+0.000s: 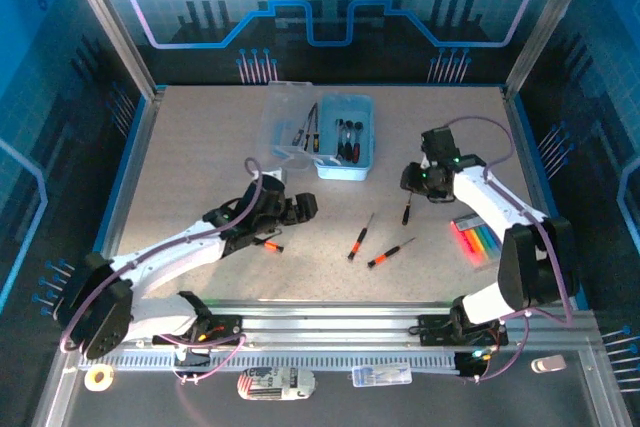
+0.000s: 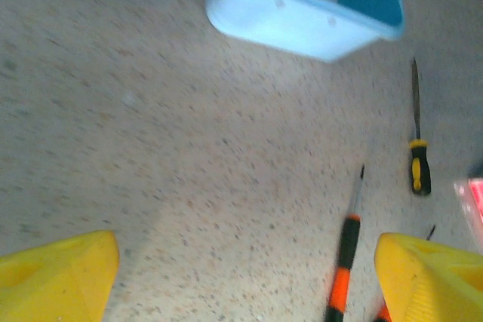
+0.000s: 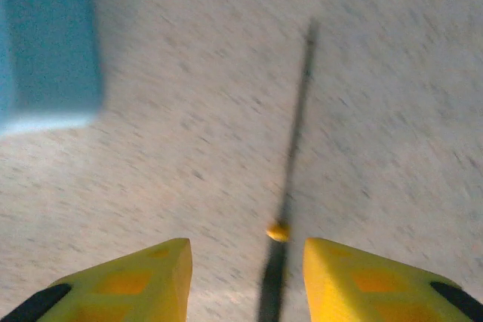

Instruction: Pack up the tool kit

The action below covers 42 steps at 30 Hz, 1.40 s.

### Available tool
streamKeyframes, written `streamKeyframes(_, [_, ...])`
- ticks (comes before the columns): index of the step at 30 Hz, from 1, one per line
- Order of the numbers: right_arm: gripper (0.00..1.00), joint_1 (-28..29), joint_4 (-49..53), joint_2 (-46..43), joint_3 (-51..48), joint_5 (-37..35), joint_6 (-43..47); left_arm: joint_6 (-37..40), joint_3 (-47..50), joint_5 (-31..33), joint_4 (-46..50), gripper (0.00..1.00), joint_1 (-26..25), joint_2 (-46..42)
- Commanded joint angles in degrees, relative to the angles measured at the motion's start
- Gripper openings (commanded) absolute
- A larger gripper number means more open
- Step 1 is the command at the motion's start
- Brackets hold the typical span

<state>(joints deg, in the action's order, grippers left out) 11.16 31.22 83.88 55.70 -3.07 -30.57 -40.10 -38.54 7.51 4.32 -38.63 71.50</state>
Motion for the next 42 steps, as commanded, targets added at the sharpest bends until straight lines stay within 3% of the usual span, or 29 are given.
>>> streamKeyframes(1, [0.46, 0.0, 2.76, -2.05, -2.43, -2.61, 2.07, 0.71, -1.68, -2.81, -2.16, 0.89, -2.0, 3.76])
streamKeyframes(14, [0.45, 0.42, -0.64, 4.69, -4.83, 4.96, 1.56, 0.79, -7.02, -5.81, -1.13, 0.9, -3.91, 13.41])
streamKeyframes(18, [0.43, 0.68, -0.96, 6.75, -4.66, 4.82, 0.56, 0.68, -7.0, -5.29, -0.56, 0.9, -3.92, 13.07])
streamKeyframes(27, [0.23, 0.83, -2.83, 10.03, -4.55, 6.33, 0.87, 0.5, -5.28, -3.18, 1.42, 0.91, -3.93, 9.69])
streamKeyframes(31, [0.26, 1.24, -3.85, 10.86, -4.21, 6.15, 0.76, 1.23, -4.86, -1.11, 2.42, 0.92, -3.94, 7.69])
streamKeyframes(42, [0.16, 1.41, -4.44, 9.47, -4.23, 5.42, 1.47, 2.98, -5.32, 1.14, 5.6, 0.93, -3.92, 4.79])
